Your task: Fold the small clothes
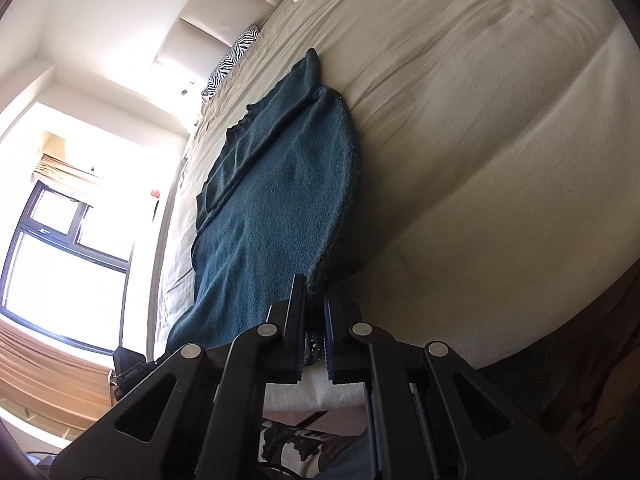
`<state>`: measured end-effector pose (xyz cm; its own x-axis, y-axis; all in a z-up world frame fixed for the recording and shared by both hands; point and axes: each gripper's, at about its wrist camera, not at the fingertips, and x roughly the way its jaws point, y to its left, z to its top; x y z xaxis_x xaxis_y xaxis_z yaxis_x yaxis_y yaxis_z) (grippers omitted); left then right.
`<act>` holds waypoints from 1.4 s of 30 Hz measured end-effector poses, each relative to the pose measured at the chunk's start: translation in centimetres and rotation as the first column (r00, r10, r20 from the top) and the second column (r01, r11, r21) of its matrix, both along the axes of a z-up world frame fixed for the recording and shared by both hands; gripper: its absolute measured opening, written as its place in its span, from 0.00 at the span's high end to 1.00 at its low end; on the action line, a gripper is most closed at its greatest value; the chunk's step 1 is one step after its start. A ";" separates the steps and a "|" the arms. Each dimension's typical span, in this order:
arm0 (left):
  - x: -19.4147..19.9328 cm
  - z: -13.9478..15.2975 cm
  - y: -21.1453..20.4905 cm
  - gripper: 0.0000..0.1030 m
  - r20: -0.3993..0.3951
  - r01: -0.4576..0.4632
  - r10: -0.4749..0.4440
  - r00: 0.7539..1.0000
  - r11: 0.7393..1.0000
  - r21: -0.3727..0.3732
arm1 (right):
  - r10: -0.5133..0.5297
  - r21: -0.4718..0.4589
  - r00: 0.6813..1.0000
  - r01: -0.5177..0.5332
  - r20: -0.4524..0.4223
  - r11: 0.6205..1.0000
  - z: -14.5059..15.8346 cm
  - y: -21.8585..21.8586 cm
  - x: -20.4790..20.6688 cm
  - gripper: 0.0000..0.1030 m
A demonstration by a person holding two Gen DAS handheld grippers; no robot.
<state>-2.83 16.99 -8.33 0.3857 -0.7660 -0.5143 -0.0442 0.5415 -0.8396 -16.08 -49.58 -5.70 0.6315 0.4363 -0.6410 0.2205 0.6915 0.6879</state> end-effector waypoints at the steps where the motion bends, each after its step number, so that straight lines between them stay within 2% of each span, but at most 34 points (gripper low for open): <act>1: 0.0 0.0 -0.1 0.93 0.002 0.003 -0.003 1.000 1.000 -0.001 | -0.001 0.001 1.000 0.001 0.001 1.000 0.1 -0.1 0.0 0.94; 13: 0.4 0.3 -0.3 0.93 0.011 0.005 -0.004 1.000 0.999 -0.040 | -0.019 0.061 0.999 0.016 0.043 0.998 0.7 -0.4 0.4 0.94; 22: 2.4 1.6 -0.2 0.93 0.023 -0.012 0.015 1.000 0.994 -0.110 | -0.042 0.095 0.995 0.033 0.087 0.995 2.3 -0.5 2.9 0.94; 33: 8.6 4.2 0.8 0.93 0.052 -0.070 0.080 0.995 0.982 -0.176 | -0.050 0.076 0.989 0.040 0.138 0.996 5.4 -0.8 10.2 0.94; 37: 12.0 5.3 1.8 0.98 0.064 -0.114 0.128 0.990 0.975 -0.193 | -0.062 0.064 0.987 0.054 0.145 0.997 6.1 -1.0 14.0 0.94; 42: 16.0 5.7 2.6 0.98 0.065 -0.155 0.167 0.984 0.975 -0.156 | -0.076 0.056 0.988 0.069 0.136 0.996 5.9 -1.3 19.4 0.94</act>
<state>13.17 19.63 -2.61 0.5442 -0.7567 -0.3622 -0.0525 0.4002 -0.9149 3.33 -50.87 0.20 0.7436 0.4159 -0.5236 0.1695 0.6401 0.7493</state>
